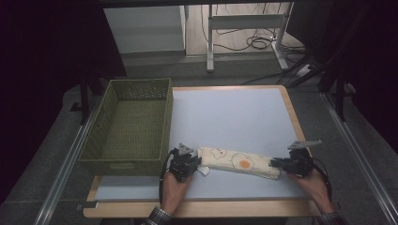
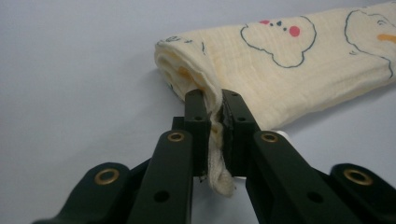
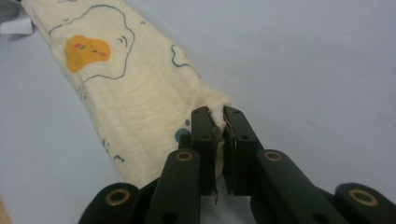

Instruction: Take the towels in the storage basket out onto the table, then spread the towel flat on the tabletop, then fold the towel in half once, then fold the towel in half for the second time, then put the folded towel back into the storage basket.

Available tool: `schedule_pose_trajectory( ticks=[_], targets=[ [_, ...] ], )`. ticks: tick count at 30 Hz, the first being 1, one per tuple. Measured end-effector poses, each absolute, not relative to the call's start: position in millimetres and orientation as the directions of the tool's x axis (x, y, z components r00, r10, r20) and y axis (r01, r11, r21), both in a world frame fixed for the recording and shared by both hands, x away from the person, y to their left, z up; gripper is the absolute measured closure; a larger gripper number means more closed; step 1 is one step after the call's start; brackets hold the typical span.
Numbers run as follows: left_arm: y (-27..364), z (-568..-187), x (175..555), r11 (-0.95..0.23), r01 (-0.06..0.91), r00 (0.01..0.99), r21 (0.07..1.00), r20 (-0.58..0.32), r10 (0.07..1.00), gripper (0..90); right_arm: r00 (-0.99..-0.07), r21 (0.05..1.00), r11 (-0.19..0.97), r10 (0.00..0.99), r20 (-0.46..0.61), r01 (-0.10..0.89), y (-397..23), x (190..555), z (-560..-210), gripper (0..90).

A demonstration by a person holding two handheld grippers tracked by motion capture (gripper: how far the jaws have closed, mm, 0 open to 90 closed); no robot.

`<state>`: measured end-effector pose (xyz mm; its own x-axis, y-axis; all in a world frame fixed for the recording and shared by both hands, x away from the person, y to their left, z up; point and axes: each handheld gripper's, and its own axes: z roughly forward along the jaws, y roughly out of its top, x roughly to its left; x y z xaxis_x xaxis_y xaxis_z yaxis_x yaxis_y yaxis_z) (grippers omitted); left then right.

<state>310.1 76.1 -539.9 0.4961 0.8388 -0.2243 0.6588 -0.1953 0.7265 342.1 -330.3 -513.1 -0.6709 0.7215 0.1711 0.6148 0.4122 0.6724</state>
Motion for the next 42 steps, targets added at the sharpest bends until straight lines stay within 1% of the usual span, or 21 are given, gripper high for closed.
schedule_pose_trajectory(
  ticks=[4, 6, 11, 21, 33, 42],
  targets=[
    [75, -529, 318, -0.23, 0.643, 0.506, 0.73, -0.181, 0.843, 83.4, -0.671, 0.691, 0.387, 0.717, 0.192, 0.611, -334, 337, -504, 84.1],
    [71, -520, 323, -0.26, 0.63, 0.515, 0.732, -0.143, 0.845, 83.4, -0.678, 0.693, 0.394, 0.711, 0.187, 0.604, -334, 335, -501, 84.0],
    [67, -497, 331, -0.293, 0.599, 0.527, 0.745, -0.091, 0.845, 83.3, -0.686, 0.701, 0.396, 0.704, 0.183, 0.594, -335, 331, -492, 84.0],
    [65, -464, 348, -0.347, 0.579, 0.538, 0.738, -0.025, 0.843, 83.3, -0.703, 0.711, 0.411, 0.692, 0.164, 0.57, -332, 325, -472, 84.0],
    [74, -431, 365, -0.369, 0.568, 0.53, 0.735, 0.016, 0.848, 83.1, -0.732, 0.73, 0.425, 0.665, 0.15, 0.535, -317, 322, -455, 84.0],
    [95, -418, 373, -0.347, 0.576, 0.514, 0.74, 0.001, 0.858, 83.1, -0.758, 0.745, 0.438, 0.638, 0.137, 0.503, -296, 323, -440, 83.9]
  ],
)
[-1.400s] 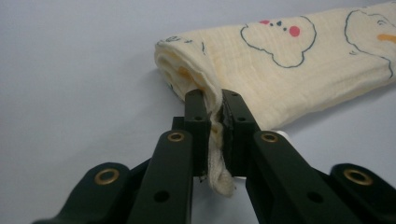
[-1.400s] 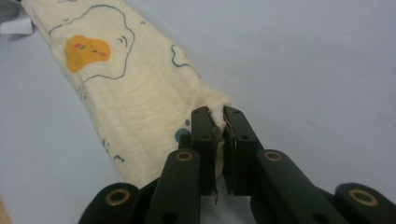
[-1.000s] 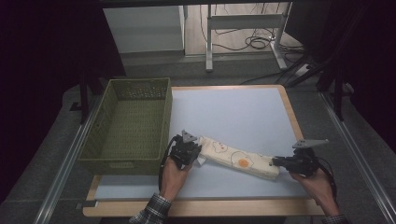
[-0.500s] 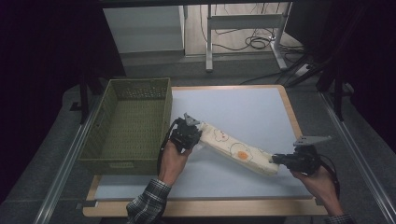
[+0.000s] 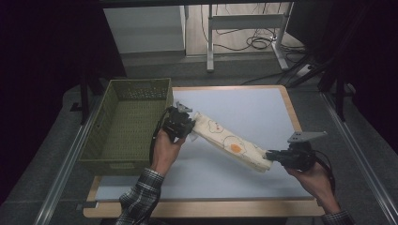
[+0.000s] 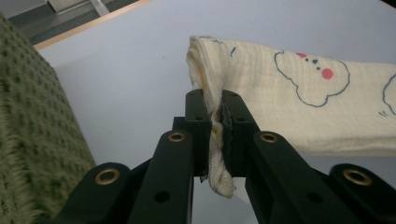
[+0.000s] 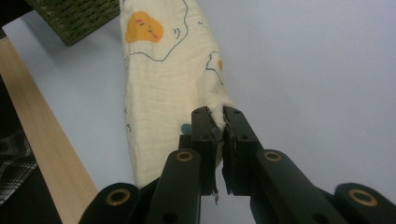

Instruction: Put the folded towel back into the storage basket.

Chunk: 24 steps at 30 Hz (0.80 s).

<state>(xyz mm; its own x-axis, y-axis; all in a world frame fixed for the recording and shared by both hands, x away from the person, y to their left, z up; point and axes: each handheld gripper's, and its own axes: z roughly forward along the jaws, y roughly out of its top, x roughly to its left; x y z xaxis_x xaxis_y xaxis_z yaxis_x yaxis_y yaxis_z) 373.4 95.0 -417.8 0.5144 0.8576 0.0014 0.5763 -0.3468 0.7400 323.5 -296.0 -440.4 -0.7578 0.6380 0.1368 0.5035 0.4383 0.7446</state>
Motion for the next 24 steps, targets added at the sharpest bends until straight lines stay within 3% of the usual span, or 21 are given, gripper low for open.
schedule_pose_trajectory(
  ticks=[24],
  targets=[
    [170, -383, 390, -0.285, 0.533, 0.467, 0.797, 0.004, 0.884, 83.3, -0.791, 0.769, 0.455, 0.602, 0.105, 0.448, -226, 356, -407, 83.9]
  ],
)
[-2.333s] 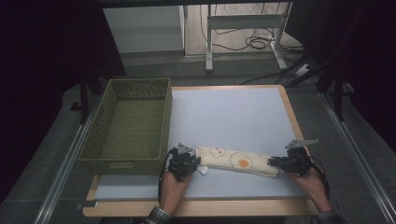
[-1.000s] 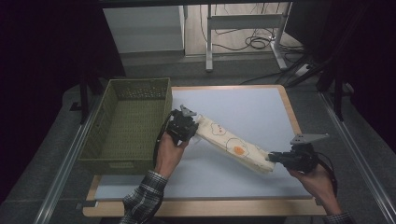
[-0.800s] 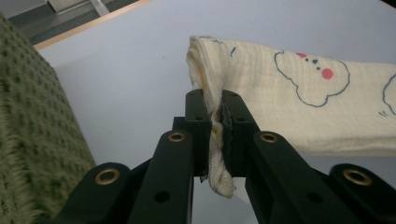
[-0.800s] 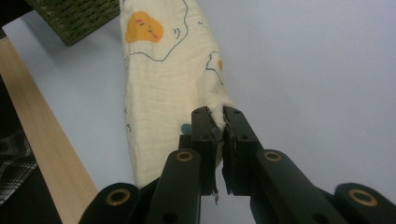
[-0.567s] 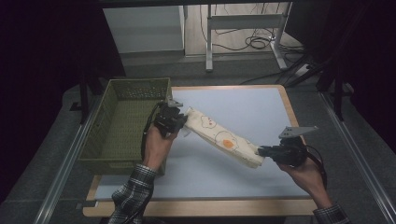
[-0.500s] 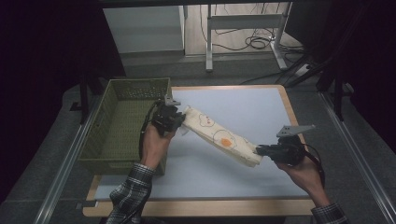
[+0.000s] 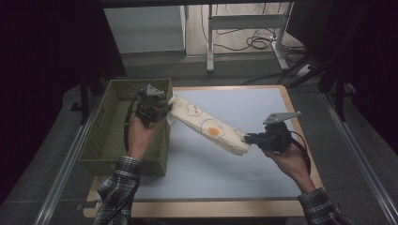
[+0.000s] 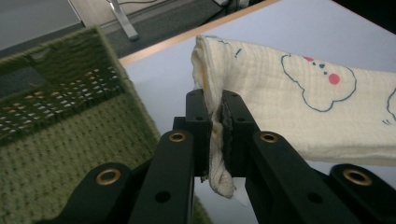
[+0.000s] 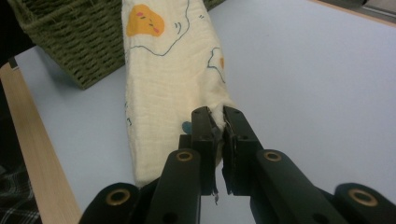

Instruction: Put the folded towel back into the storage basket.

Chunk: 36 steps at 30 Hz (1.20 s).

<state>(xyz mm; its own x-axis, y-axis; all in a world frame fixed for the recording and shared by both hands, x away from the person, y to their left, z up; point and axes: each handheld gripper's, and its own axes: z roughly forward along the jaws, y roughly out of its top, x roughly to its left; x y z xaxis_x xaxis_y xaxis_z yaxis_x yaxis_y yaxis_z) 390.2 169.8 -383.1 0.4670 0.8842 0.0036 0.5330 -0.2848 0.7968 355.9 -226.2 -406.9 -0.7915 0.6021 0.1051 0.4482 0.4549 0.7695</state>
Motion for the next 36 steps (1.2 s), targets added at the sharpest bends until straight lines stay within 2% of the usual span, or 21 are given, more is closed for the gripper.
schedule_pose_trajectory(
  ticks=[15, 36],
  targets=[
    [220, -382, 412, -0.231, 0.558, 0.385, 0.797, -0.002, 0.923, 83.3, -0.816, 0.773, 0.478, 0.572, 0.088, 0.418, -170, 377, -400, 83.9],
    [280, -370, 431, -0.172, 0.563, 0.299, 0.808, -0.005, 0.954, 83.5, -0.832, 0.795, 0.433, 0.533, 0.155, 0.426, -109, 398, -392, 83.9]
  ],
)
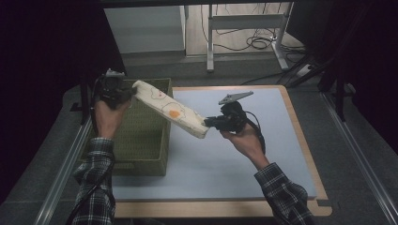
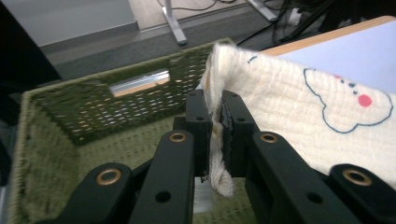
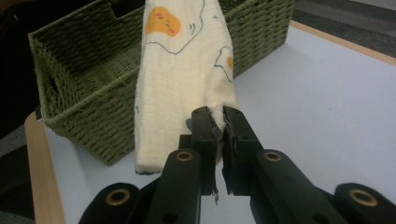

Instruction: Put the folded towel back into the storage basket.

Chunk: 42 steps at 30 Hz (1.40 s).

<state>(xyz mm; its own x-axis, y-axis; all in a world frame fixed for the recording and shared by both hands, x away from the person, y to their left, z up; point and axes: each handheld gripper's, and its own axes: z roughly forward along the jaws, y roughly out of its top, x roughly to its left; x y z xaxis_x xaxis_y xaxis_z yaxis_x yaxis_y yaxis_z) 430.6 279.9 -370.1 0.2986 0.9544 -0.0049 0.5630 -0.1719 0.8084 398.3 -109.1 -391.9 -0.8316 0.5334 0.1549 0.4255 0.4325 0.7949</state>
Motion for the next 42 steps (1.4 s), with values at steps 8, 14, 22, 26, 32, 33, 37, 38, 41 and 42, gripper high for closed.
schedule_pose_trajectory(
  ticks=[8, 14, 22, 26, 32, 33, 37, 38, 41, 42],
  targets=[
    [298, -372, 437, -0.16, 0.571, 0.27, 0.805, -0.001, 0.963, 83.6, -0.84, 0.792, 0.447, 0.523, 0.147, 0.416, -81, 397, -388, 84.0],
    [309, -378, 441, -0.136, 0.574, 0.25, 0.807, -0.014, 0.968, 83.6, -0.845, 0.794, 0.447, 0.515, 0.147, 0.411, -67, 397, -384, 84.0],
    [326, -380, 443, -0.126, 0.579, 0.222, 0.806, -0.006, 0.975, 83.6, -0.858, 0.796, 0.45, 0.488, 0.161, 0.405, -44, 396, -382, 84.0],
    [337, -378, 444, -0.116, 0.577, 0.194, 0.809, 0.002, 0.981, 83.6, -0.868, 0.798, 0.455, 0.469, 0.163, 0.396, -29, 393, -379, 84.0],
    [354, -373, 438, -0.103, 0.576, 0.161, 0.811, 0.011, 0.987, 83.6, -0.885, 0.8, 0.468, 0.439, 0.159, 0.376, -4, 388, -373, 83.9],
    [358, -372, 437, -0.101, 0.575, 0.155, 0.812, 0.013, 0.988, 83.6, -0.888, 0.8, 0.471, 0.433, 0.158, 0.372, 1, 388, -372, 83.9],
    [372, -372, 431, -0.085, 0.578, 0.126, 0.812, 0.014, 0.992, 83.6, -0.9, 0.799, 0.482, 0.406, 0.16, 0.359, 21, 384, -373, 83.9],
    [375, -372, 430, -0.083, 0.58, 0.119, 0.81, 0.017, 0.993, 83.6, -0.902, 0.798, 0.485, 0.401, 0.16, 0.357, 26, 383, -375, 83.9],
    [386, -374, 427, -0.069, 0.584, 0.095, 0.809, 0.016, 0.995, 83.6, -0.909, 0.796, 0.492, 0.382, 0.166, 0.352, 42, 380, -379, 83.9],
    [388, -375, 427, -0.067, 0.586, 0.09, 0.808, 0.018, 0.996, 83.6, -0.911, 0.795, 0.495, 0.376, 0.169, 0.351, 48, 379, -382, 83.9]
  ],
)
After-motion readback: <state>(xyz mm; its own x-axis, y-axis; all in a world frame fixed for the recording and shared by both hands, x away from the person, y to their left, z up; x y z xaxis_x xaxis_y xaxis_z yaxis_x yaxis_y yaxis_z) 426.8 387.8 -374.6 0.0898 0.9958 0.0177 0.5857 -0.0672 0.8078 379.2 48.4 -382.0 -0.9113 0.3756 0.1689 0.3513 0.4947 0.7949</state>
